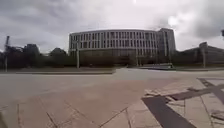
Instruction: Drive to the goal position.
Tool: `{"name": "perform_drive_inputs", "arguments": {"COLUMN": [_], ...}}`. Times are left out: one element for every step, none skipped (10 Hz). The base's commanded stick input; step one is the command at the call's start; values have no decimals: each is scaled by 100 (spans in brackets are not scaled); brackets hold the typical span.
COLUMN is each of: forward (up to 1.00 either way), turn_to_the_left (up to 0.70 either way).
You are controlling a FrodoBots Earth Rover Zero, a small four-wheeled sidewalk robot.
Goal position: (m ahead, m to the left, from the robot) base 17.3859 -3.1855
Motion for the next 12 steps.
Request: {"name": "perform_drive_inputs", "arguments": {"forward": [70, 70, 70, 70, 70, 70, 70, 70, 70, 70, 70, 70], "turn_to_the_left": [0, 0, 0, -2, -2, -3, -16, -29, -29, -29, -9, 0]}}
